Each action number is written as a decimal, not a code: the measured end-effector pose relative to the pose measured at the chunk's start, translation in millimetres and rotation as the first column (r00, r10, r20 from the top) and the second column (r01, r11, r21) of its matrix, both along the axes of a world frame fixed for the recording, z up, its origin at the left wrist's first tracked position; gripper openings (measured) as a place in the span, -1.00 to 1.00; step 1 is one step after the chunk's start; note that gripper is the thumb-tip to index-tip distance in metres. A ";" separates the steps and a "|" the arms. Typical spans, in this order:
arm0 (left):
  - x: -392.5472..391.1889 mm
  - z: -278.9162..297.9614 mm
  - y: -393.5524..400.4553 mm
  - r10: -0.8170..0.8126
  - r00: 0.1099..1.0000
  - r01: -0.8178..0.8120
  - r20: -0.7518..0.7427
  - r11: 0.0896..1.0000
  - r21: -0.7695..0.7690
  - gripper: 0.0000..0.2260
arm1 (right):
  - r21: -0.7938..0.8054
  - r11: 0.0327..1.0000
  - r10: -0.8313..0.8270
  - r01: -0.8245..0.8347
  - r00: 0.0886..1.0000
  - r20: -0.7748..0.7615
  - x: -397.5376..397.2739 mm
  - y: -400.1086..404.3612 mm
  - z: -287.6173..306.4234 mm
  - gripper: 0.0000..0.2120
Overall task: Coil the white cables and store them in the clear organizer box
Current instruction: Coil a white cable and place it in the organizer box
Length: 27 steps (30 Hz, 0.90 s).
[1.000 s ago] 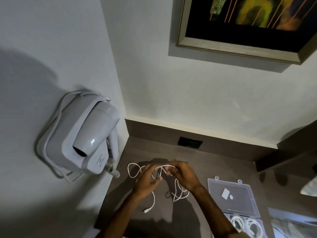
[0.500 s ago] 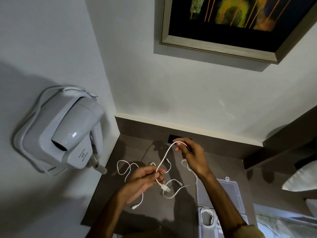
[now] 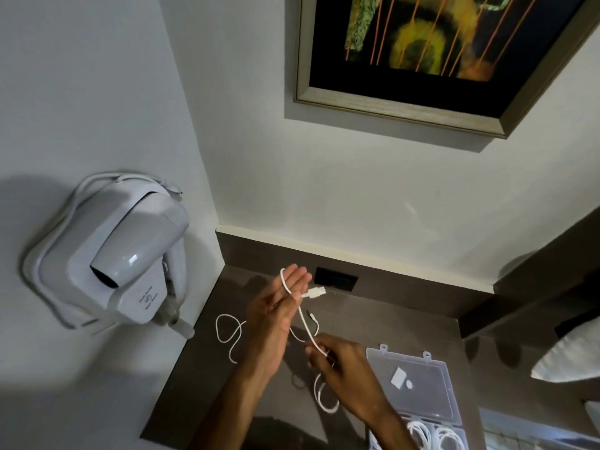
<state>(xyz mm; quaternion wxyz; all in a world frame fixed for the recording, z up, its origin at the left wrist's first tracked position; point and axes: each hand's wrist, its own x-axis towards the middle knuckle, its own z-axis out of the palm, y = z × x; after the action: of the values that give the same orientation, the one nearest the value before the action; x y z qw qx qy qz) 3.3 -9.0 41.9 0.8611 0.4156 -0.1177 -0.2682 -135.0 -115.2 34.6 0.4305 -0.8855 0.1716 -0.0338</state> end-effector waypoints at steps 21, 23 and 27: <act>-26.5 33.3 6.7 -0.455 0.887 0.447 0.071 0.888 0.105 -0.51 | 0.069 0.993 -0.108 0.093 0.959 0.263 29.4 -59.5 32.6 -0.82; -26.2 33.3 9.9 -0.443 0.896 0.443 0.012 0.896 -0.013 -0.48 | 0.145 0.985 -0.116 0.095 0.983 0.140 23.3 -38.7 16.7 -0.84; -9.1 32.3 6.6 -0.302 0.953 0.298 0.029 0.950 0.092 -0.24 | 0.122 0.992 -0.027 0.022 0.999 0.041 0.7 2.0 3.1 -0.87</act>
<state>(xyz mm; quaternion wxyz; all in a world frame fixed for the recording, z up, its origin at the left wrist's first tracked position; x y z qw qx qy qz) -5.9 -2.4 74.2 0.7888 0.4354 -0.1862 -0.3919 -134.4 -113.1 37.6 0.4867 -0.8546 0.1749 -0.0475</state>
